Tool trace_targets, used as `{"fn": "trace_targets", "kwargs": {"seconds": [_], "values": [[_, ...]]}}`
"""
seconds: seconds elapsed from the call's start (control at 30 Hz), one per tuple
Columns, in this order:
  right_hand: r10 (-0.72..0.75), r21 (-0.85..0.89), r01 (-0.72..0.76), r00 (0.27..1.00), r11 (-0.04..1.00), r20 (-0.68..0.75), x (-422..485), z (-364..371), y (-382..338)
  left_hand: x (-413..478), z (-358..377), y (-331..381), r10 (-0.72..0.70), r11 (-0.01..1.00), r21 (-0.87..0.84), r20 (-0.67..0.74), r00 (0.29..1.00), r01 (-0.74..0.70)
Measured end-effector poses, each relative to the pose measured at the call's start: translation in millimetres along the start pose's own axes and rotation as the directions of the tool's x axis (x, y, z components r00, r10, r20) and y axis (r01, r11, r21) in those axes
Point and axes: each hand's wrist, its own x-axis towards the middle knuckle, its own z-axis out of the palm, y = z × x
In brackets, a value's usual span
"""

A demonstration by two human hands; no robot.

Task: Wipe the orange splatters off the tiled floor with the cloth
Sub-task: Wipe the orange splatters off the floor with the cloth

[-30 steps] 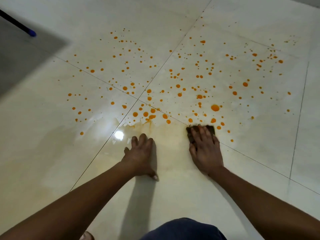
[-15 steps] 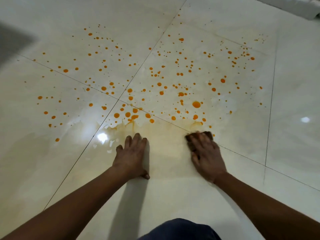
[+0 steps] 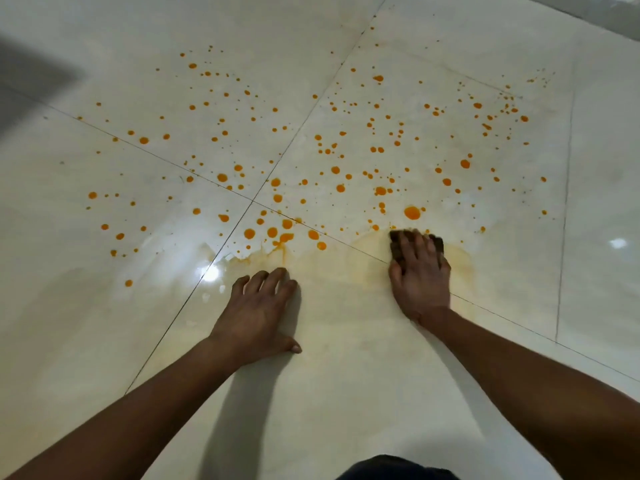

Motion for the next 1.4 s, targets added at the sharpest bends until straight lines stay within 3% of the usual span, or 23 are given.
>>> {"fn": "trace_targets", "kwargs": {"seconds": [0.03,0.1,0.17,0.27,0.33,0.4,0.47,0.57,0.67,0.7,0.77,0.8,0.87,0.9,0.97,1.03,1.07,1.1,1.2,1.27,1.33,1.4], "values": [[-0.013,0.004,0.013,1.000,1.000,-0.010,17,2,-28,-3,0,-6,-0.011,1.000,-0.024,-0.016,1.000,0.010],[-0.194,0.015,0.195,0.980,0.981,-0.047,26,15,-99,-10,0,-23,-0.037,0.998,-0.043,-0.045,0.998,0.035],[-0.401,0.018,0.401,0.915,0.916,0.048,-3,25,-139,-20,-1,-38,-0.061,0.998,0.001,-0.022,0.998,0.061],[-0.573,0.051,0.571,0.812,0.820,0.111,-43,18,-105,-40,2,-57,-0.135,0.990,0.036,-0.030,0.990,0.136],[-0.476,0.042,0.474,0.876,0.879,0.075,-24,14,-80,-54,4,-66,-0.194,0.980,0.033,-0.068,0.979,0.196],[-0.278,0.021,0.277,0.960,0.961,0.038,16,13,-97,-64,8,-75,-0.246,0.968,0.024,-0.112,0.963,0.250],[-0.310,0.015,0.310,0.951,0.951,0.007,32,19,-156,-72,11,-84,-0.293,0.953,0.028,-0.149,0.944,0.301],[-0.596,0.069,0.593,0.802,0.802,0.034,-17,34,-219,-92,13,-97,-0.390,0.920,-0.006,-0.130,0.911,0.393],[-0.746,0.112,0.738,0.653,0.666,0.133,-58,28,-176,-108,10,-112,-0.536,0.843,-0.072,-0.021,0.844,0.533],[-0.747,0.097,0.741,0.653,0.664,0.127,-49,27,-159,-113,10,-116,-0.575,0.814,-0.090,0.010,0.818,0.573],[-0.620,0.066,0.617,0.778,0.784,0.098,-8,25,-156,-119,11,-122,-0.618,0.775,-0.129,0.049,0.785,0.618],[-0.516,0.056,0.513,0.853,0.857,0.075,14,29,-173,-122,12,-124,-0.626,0.764,-0.146,0.070,0.777,0.629],[-0.448,0.040,0.447,0.893,0.894,0.046,23,37,-228,-124,18,-128,-0.628,0.751,-0.185,0.098,0.772,0.634],[-0.506,0.042,0.505,0.862,0.862,0.033,12,44,-253,-124,20,-128,-0.629,0.746,-0.198,0.104,0.770,0.636],[-0.694,0.072,0.691,0.714,0.720,0.094,-29,50,-263,-124,19,-127,-0.625,0.749,-0.204,0.098,0.774,0.631],[-0.809,0.095,0.807,0.566,0.583,0.160,-59,42,-227,-126,15,-127,-0.621,0.751,-0.224,0.078,0.780,0.621],[-0.829,0.100,0.826,0.537,0.554,0.158,-57,34,-208,-127,11,-129,-0.625,0.750,-0.230,0.060,0.778,0.621],[-0.816,0.090,0.814,0.559,0.574,0.146,-45,32,-197,-131,8,-132,-0.633,0.747,-0.225,0.044,0.773,0.625],[-0.600,0.059,0.597,0.792,0.800,0.116,16,32,-226,-140,0,-149,-0.694,0.694,-0.225,0.044,0.718,0.684],[-0.579,0.062,0.576,0.813,0.815,0.064,21,40,-284,-151,0,-172,-0.754,0.616,-0.241,0.097,0.650,0.750],[-0.738,0.099,0.731,0.671,0.675,0.071,-12,54,-323,-165,0,-193,-0.795,0.539,-0.246,0.169,0.583,0.806],[-0.885,0.118,0.879,0.447,0.462,0.132,-48,61,-314,-174,2,-205,-0.791,0.512,-0.234,0.248,0.560,0.827]]}}
